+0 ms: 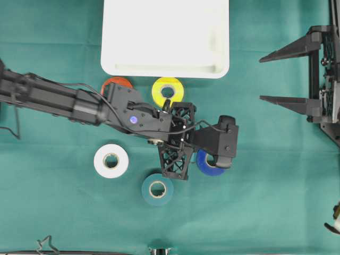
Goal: Pick up the tape from a random location and place it into the white case.
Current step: 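Lift the black tape roll and carry it toward the white tray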
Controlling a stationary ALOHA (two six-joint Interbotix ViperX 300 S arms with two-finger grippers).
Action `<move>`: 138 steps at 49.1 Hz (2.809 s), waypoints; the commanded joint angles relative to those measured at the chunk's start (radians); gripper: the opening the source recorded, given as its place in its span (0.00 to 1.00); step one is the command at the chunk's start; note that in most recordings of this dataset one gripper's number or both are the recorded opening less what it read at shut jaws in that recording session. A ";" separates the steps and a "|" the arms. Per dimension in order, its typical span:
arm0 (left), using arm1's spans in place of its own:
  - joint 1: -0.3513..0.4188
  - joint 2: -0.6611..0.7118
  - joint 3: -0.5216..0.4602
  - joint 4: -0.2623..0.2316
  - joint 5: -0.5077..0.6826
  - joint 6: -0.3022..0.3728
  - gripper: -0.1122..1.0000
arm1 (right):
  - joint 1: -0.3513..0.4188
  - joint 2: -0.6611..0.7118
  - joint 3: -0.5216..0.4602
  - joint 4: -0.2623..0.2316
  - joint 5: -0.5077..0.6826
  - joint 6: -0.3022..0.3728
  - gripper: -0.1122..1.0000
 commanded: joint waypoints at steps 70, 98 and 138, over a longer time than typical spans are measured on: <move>-0.009 -0.262 -0.322 0.009 0.400 0.025 0.27 | 0.000 0.005 -0.029 -0.002 0.011 0.003 0.93; -0.009 -0.262 -0.321 0.009 0.400 0.025 0.27 | 0.000 0.005 -0.029 -0.002 0.011 0.003 0.93; 0.259 -0.344 -0.140 0.009 0.327 0.031 0.27 | 0.000 0.005 -0.029 -0.002 0.021 -0.002 0.93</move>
